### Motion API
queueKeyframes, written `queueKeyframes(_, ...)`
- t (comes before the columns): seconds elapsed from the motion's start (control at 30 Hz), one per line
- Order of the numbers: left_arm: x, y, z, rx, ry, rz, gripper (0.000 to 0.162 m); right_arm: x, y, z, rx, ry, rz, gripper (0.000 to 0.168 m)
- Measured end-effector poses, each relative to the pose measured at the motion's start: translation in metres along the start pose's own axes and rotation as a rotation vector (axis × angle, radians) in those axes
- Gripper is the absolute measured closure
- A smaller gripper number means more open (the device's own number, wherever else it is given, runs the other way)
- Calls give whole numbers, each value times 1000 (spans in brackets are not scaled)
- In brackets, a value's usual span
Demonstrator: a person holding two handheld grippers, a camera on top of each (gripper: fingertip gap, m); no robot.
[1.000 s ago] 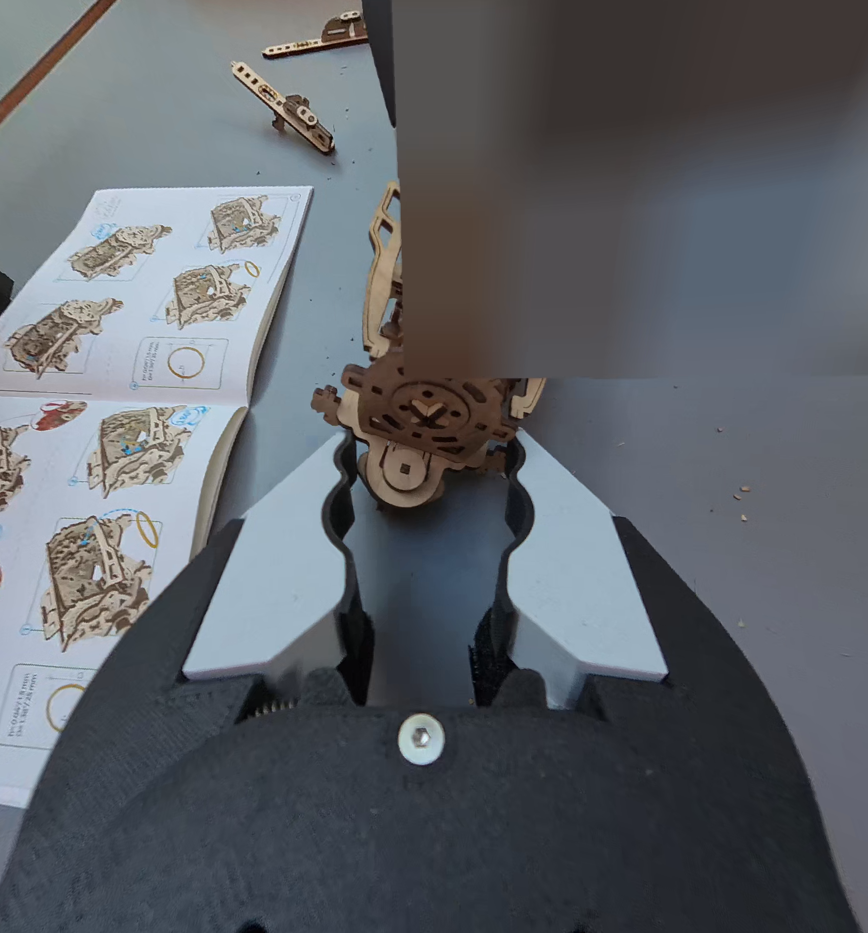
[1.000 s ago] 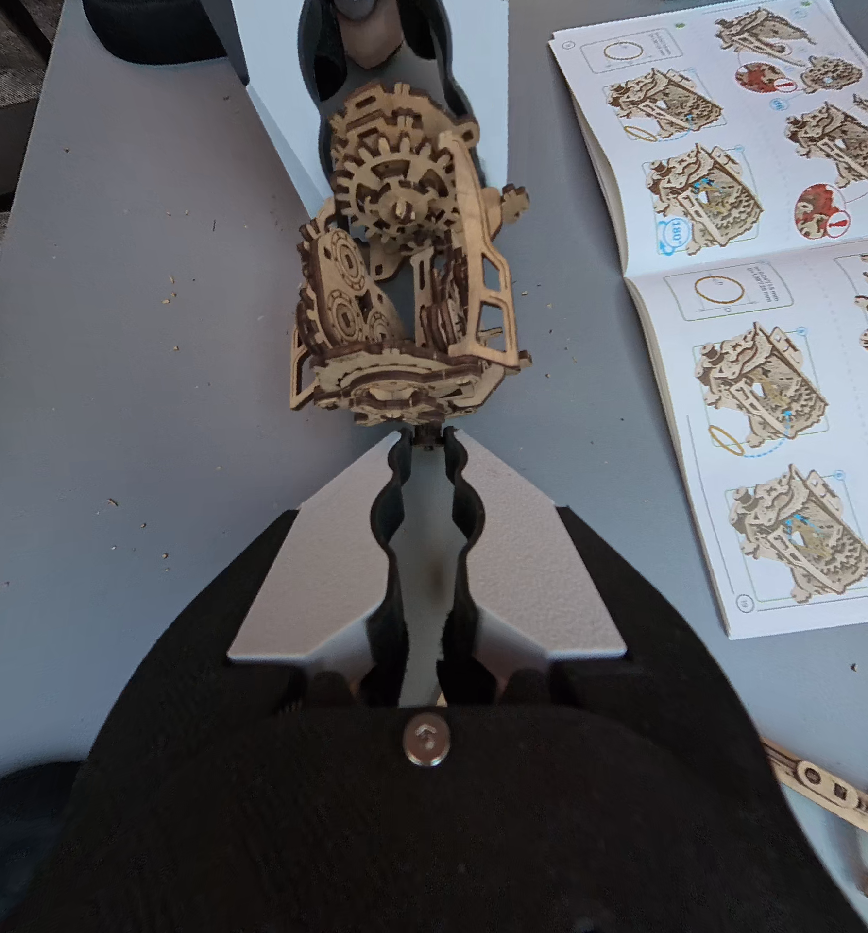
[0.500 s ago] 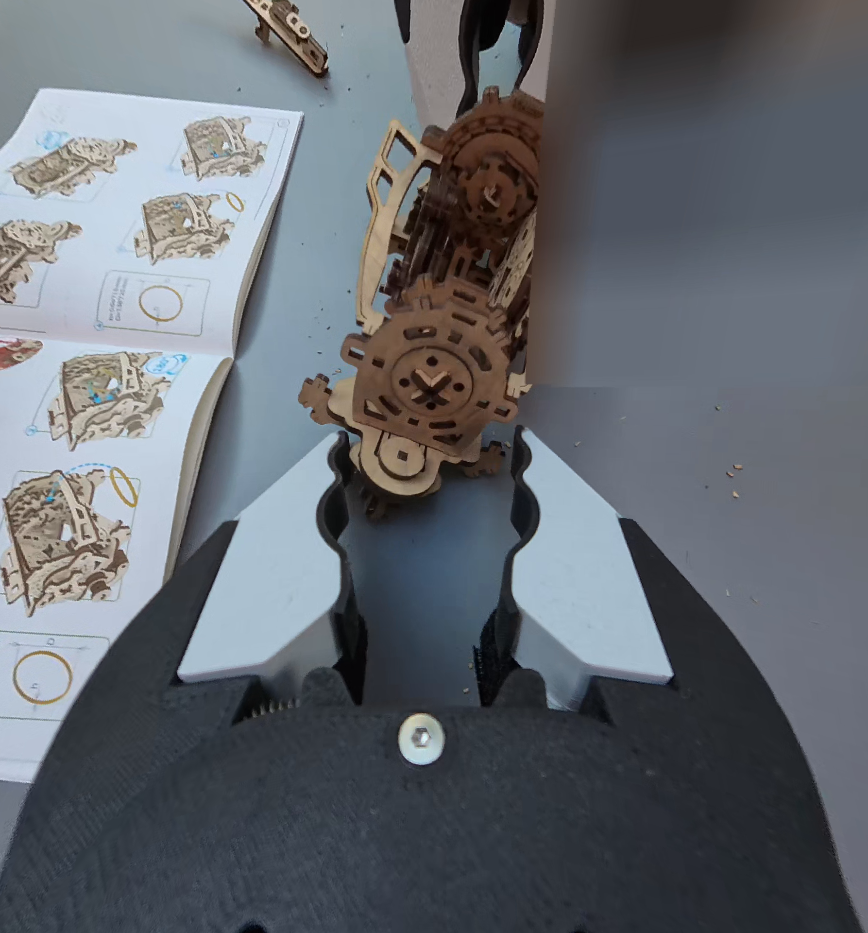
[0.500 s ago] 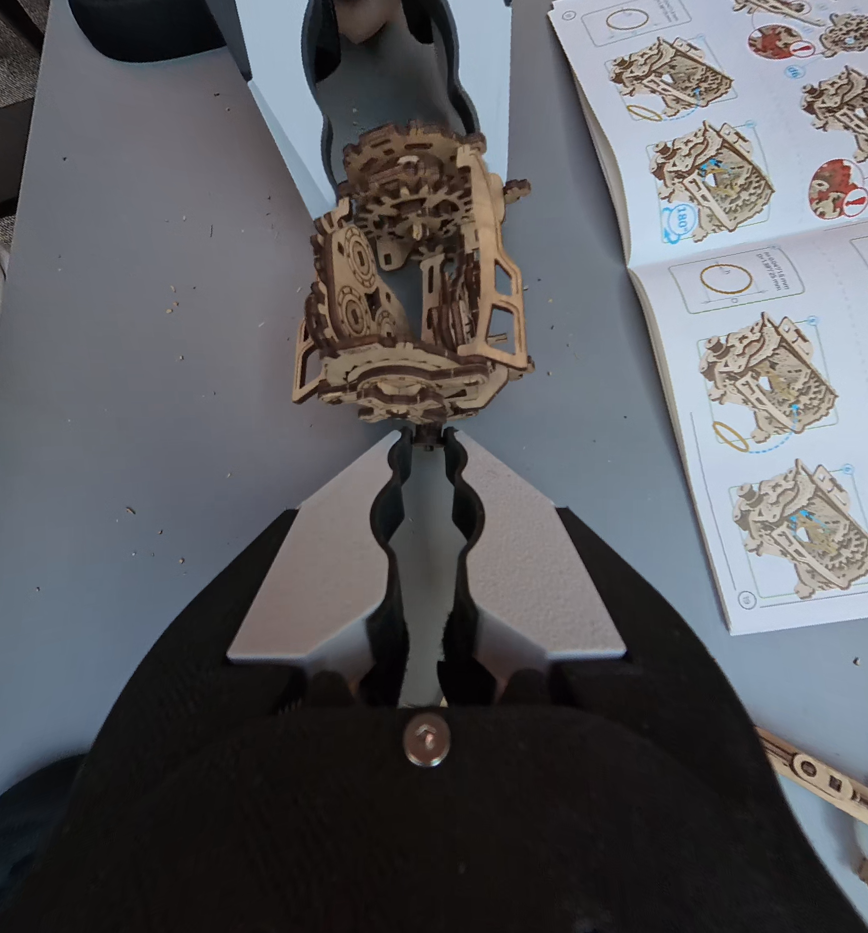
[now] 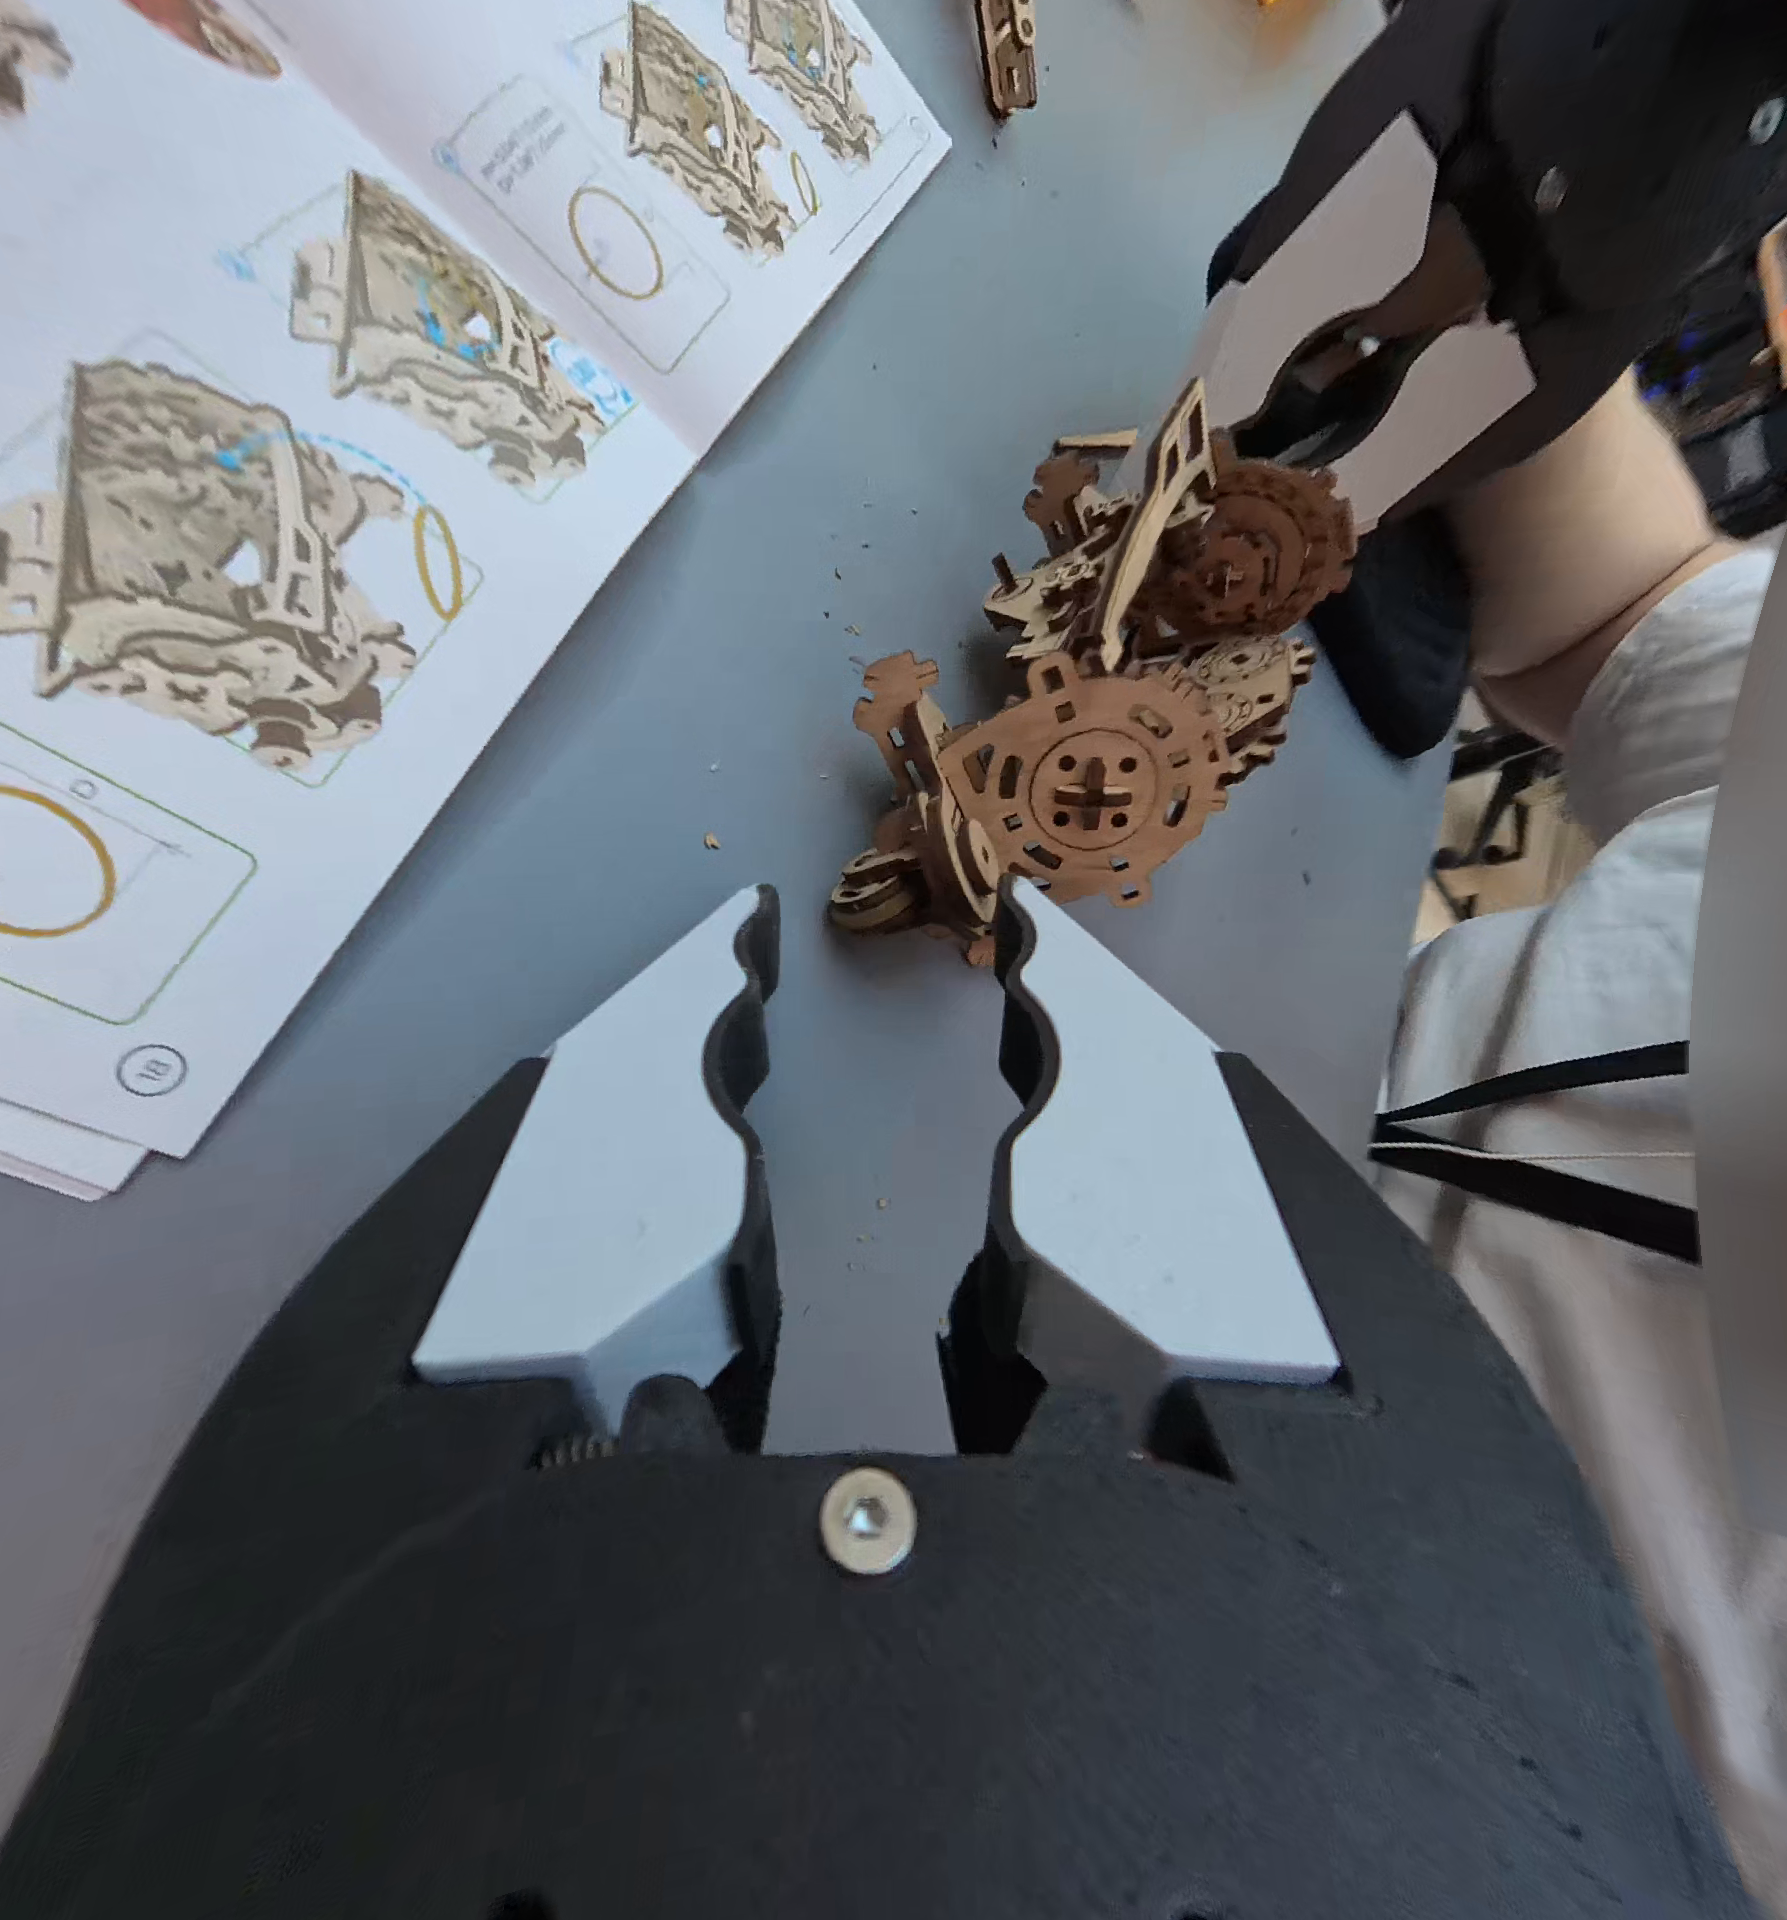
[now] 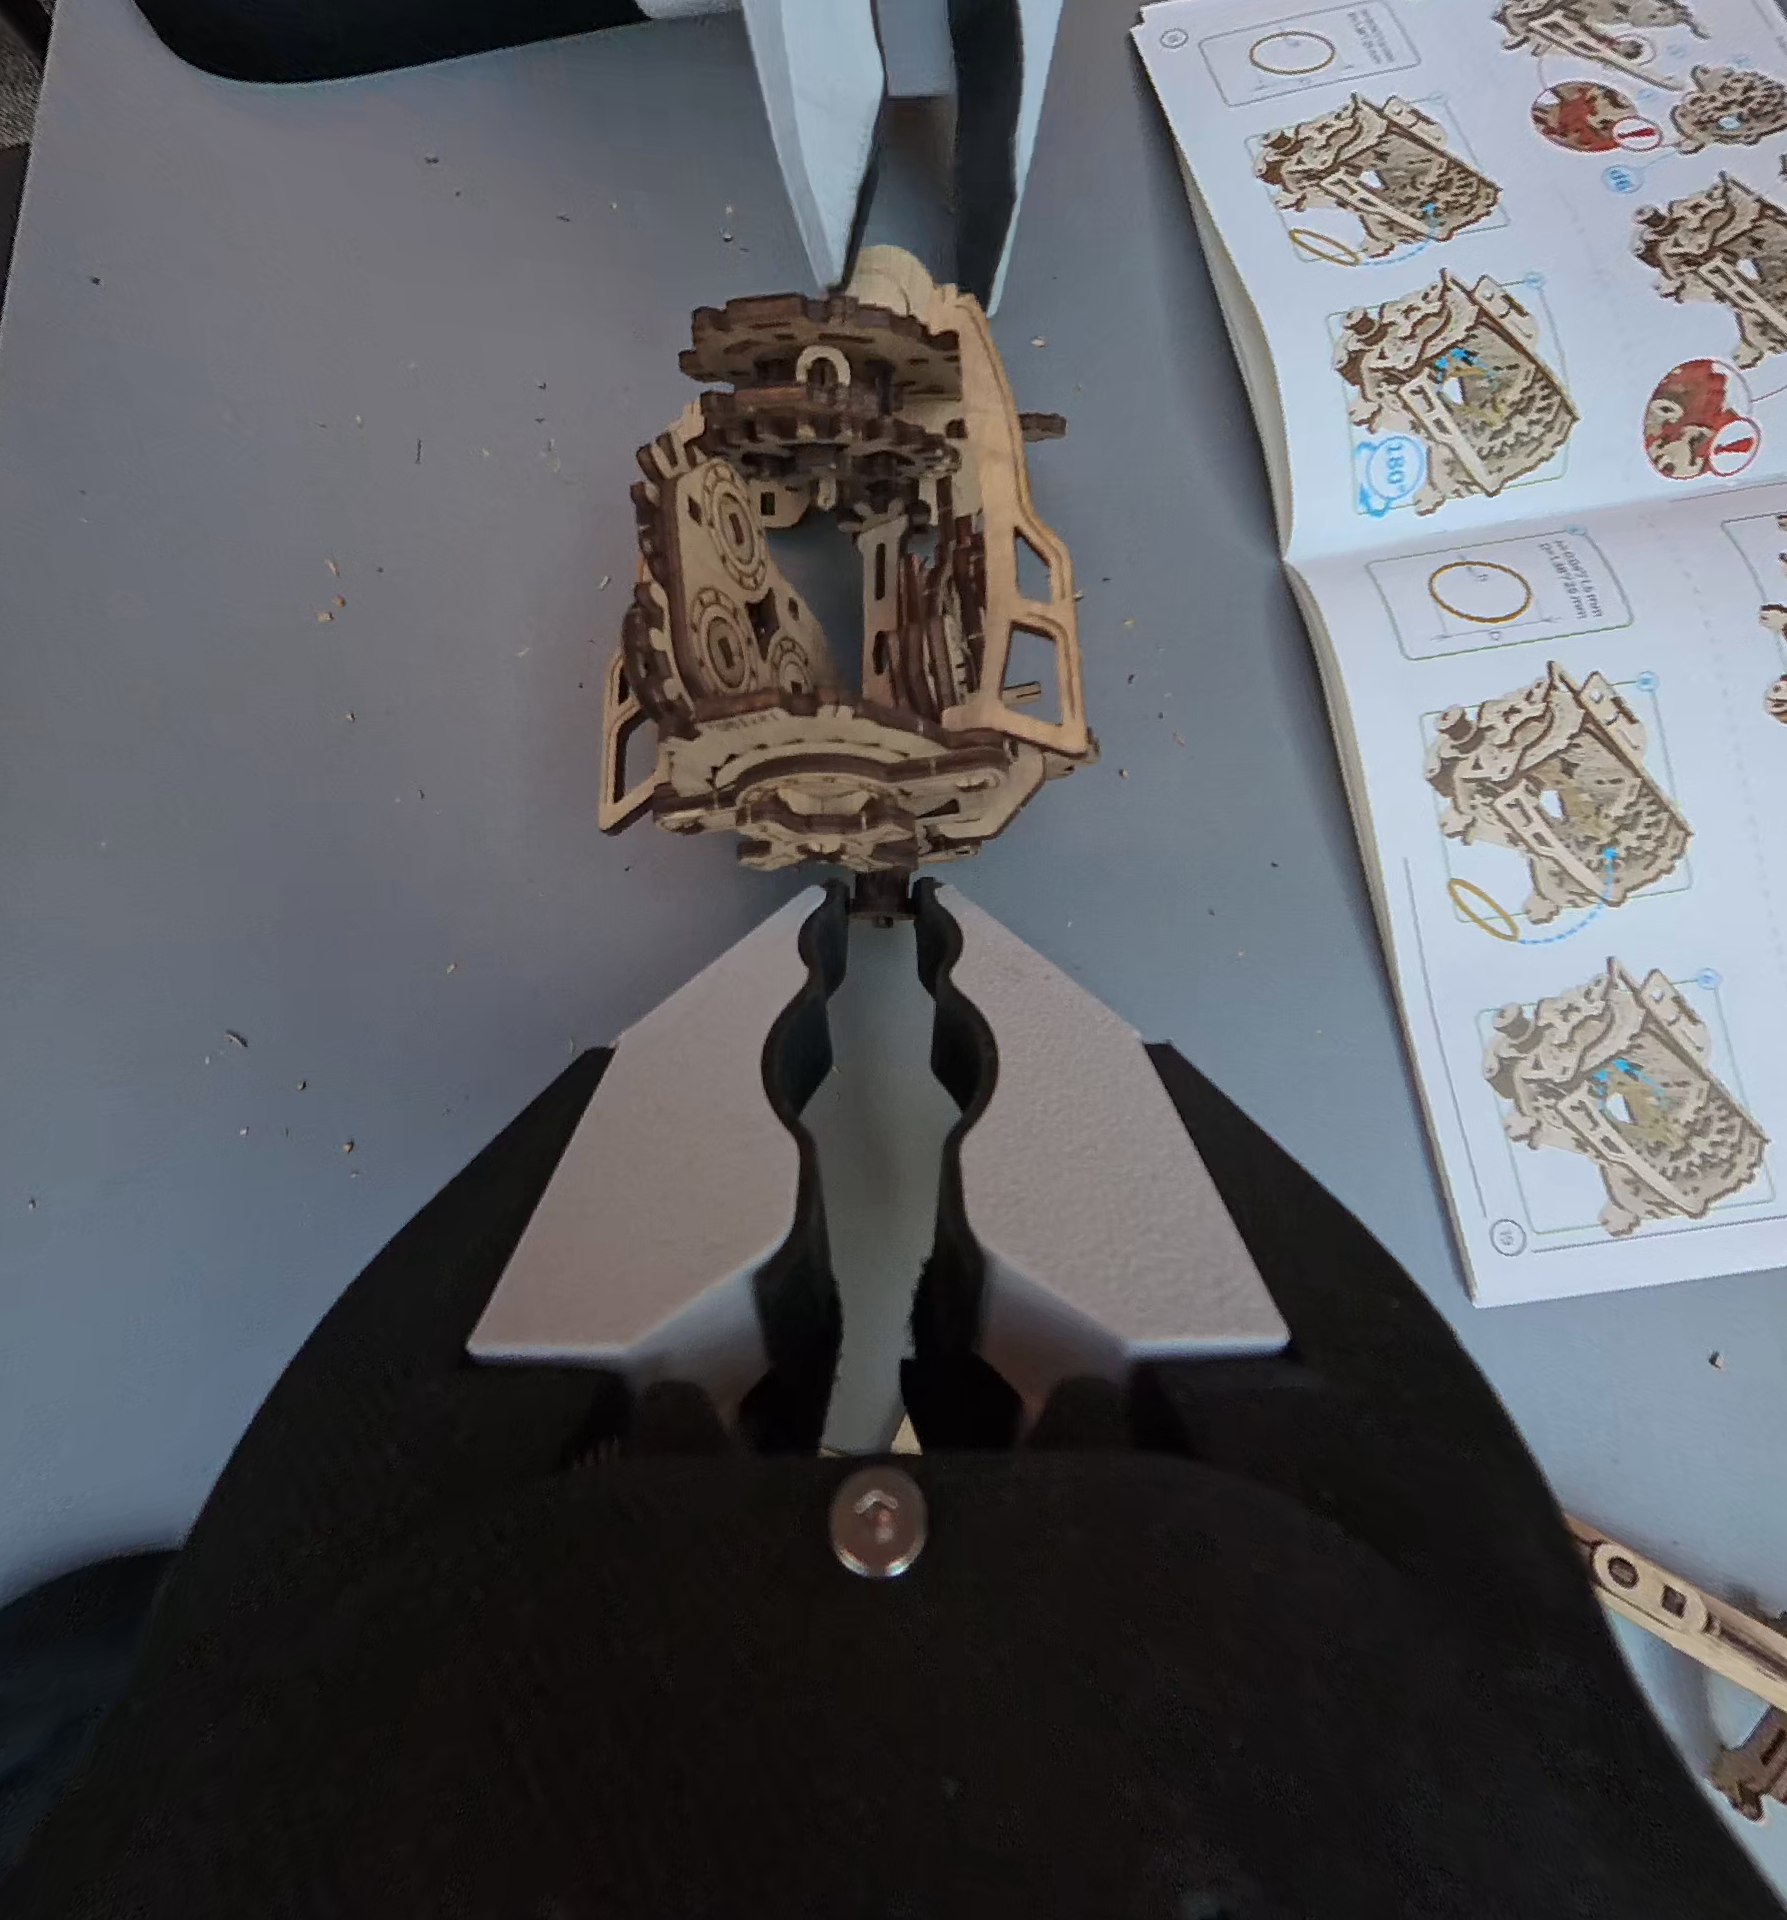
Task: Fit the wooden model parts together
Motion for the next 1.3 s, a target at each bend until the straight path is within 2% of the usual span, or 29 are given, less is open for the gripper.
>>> queueKeyframes(0.1,-2,-3,-2,208,99,24,123,0,0,0,9,5,-4,156)
queueKeyframes(0.17,-5,-2,-4,269,120,33,129,0,0,-1,17,10,-9,156)
queueKeyframes(0.27,-9,3,-3,278,85,-18,128,0,0,-1,24,14,-13,156)
queueKeyframes(0.5,-14,8,-2,367,158,-75,131,0,2,0,23,19,-16,156)
queueKeyframes(0.73,-13,13,-5,383,201,-33,132,0,3,0,12,5,30,157)
queueKeyframes(0.9,-7,13,-4,400,251,15,132,5,2,2,-103,-81,144,157)
queueKeyframes(1.0,-8,16,-1,411,248,5,132,8,1,2,-92,-85,171,157)
queueKeyframes(1.13,-10,19,-4,442,206,-3,132,6,8,1,-50,-83,118,156)
queueKeyframes(1.3,-14,19,-4,462,234,-25,132,2,9,-2,-6,-75,83,156)
Point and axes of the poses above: each gripper's, where its closed fingertips meet, x back along the fingers, y out of its underside, z = x × y across the jaws, the point moved 9 cm from there along x, back along the fingers, and after that the axes turned 15 degrees about z, right-handed, at the moved point
